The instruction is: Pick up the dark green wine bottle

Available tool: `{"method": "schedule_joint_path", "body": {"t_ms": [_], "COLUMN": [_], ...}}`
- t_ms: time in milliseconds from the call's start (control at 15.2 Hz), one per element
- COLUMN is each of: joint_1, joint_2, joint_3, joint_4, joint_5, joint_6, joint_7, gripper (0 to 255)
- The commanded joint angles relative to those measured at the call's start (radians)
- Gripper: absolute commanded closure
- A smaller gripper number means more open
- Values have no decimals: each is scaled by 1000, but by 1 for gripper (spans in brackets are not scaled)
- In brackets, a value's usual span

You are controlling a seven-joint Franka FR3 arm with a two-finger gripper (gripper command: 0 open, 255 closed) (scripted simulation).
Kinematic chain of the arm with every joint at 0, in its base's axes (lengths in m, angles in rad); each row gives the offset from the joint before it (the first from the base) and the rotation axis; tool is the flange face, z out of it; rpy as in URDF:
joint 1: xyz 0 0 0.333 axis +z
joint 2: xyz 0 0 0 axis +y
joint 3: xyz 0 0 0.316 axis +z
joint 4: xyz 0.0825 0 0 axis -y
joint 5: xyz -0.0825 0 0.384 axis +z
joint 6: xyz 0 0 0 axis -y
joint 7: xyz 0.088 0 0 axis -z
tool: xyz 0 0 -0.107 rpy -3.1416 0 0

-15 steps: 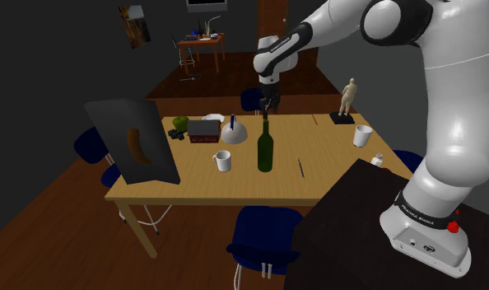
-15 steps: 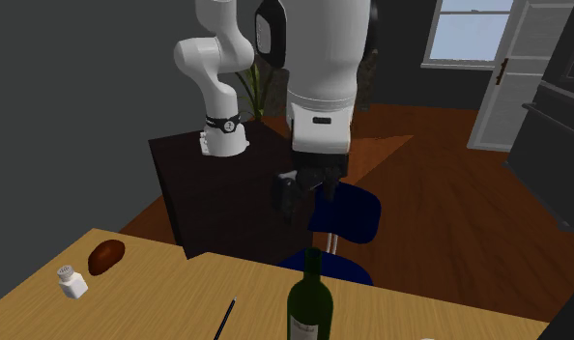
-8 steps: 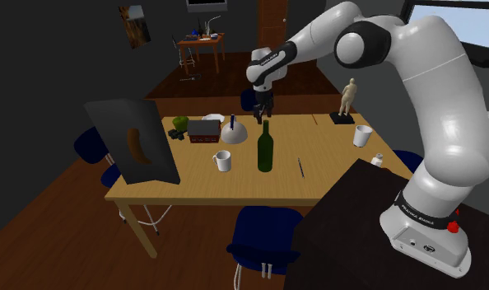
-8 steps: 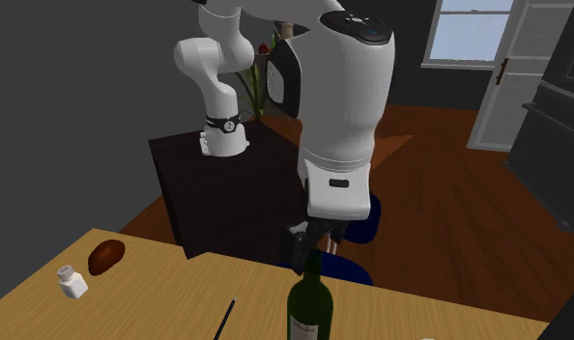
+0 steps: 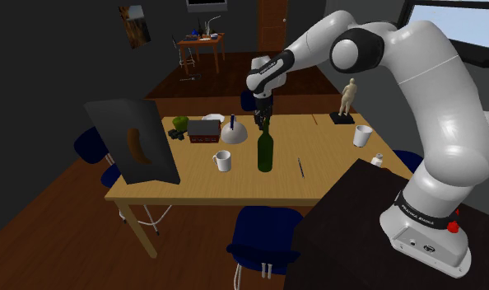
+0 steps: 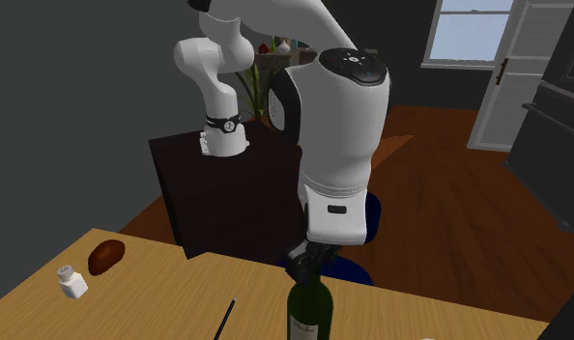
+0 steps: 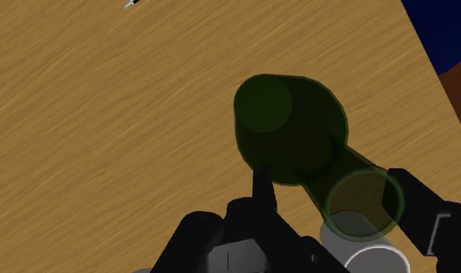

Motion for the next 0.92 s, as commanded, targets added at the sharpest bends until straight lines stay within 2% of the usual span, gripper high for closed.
{"method": "schedule_joint_path", "body": {"t_ms": [0,528,858], "joint_1": [0,0,1], "joint_2": [1,2,-37], "joint_3": [0,0,-1], "joint_4": [0,2,6], "joint_5": [0,0,-2], "joint_6": [2,1,-43], "joint_7": [0,1,2], "gripper": [255,255,255]}}
